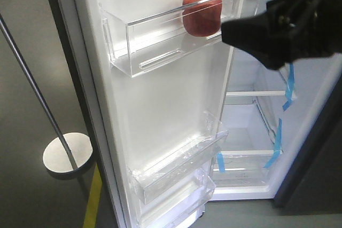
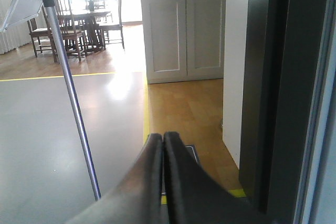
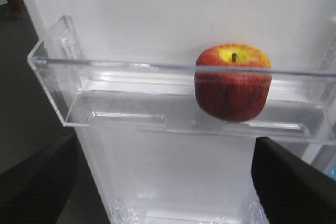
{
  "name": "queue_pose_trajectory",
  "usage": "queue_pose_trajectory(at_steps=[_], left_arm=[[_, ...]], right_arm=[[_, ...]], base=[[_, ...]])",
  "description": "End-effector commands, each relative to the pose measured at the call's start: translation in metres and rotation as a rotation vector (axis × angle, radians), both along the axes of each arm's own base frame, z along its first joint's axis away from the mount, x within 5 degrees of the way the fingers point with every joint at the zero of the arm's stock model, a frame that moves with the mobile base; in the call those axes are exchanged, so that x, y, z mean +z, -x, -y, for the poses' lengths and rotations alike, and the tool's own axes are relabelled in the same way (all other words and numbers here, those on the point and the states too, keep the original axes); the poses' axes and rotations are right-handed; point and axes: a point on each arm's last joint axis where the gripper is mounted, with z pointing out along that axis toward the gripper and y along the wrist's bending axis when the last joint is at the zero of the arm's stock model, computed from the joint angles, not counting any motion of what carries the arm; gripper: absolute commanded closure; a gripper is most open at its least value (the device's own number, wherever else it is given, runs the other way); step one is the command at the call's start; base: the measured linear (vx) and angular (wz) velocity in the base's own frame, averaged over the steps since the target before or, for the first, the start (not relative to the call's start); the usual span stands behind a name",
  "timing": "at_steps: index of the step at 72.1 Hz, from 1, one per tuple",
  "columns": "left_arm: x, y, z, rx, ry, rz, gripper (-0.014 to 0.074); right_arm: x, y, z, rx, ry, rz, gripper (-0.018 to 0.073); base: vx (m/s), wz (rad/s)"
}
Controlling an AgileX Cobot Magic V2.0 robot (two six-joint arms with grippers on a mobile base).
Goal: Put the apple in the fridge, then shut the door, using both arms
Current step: 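Open the right gripper and withdraw it from the bin, then raise the left gripper toward the refrigerator door edge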
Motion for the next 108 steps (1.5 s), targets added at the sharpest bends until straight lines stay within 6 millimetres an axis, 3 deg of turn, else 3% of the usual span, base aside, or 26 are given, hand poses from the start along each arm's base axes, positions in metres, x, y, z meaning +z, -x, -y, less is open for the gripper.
queue_pose_trajectory(at_steps=[1, 33, 55, 94, 108], left_arm=[[0.008, 0.001, 0.0, -0.004, 0.01, 0.09, 0.0603], [0.008, 0.001, 0.0, -0.004, 0.01, 0.09, 0.0603], [0.008, 0.001, 0.0, -0.004, 0.01, 0.09, 0.0603], [0.013, 0.001, 0.0, -0.006, 0.066, 0.14, 0.0603], [0.037, 0.006, 0.0, -0.025, 0.197, 0.285, 0.0603]], right_arm=[[-0.003, 0.022, 0.009, -0.044, -0.07, 0.044, -0.0069], [-0.114, 0.109, 0.028, -0.026, -0.108, -0.229, -0.0043], [-0.162, 0.141, 0.032, 0.022, -0.083, -0.348, -0.0024], [-0.166, 0.144, 0.033, 0.023, -0.096, -0.35, -0.002], [-0.166, 0.144, 0.033, 0.025, -0.095, -0.352, -0.002]], base=[[0.0, 0.0], [0.0, 0.0], [0.0, 0.0], [0.0, 0.0], [0.0, 0.0]])
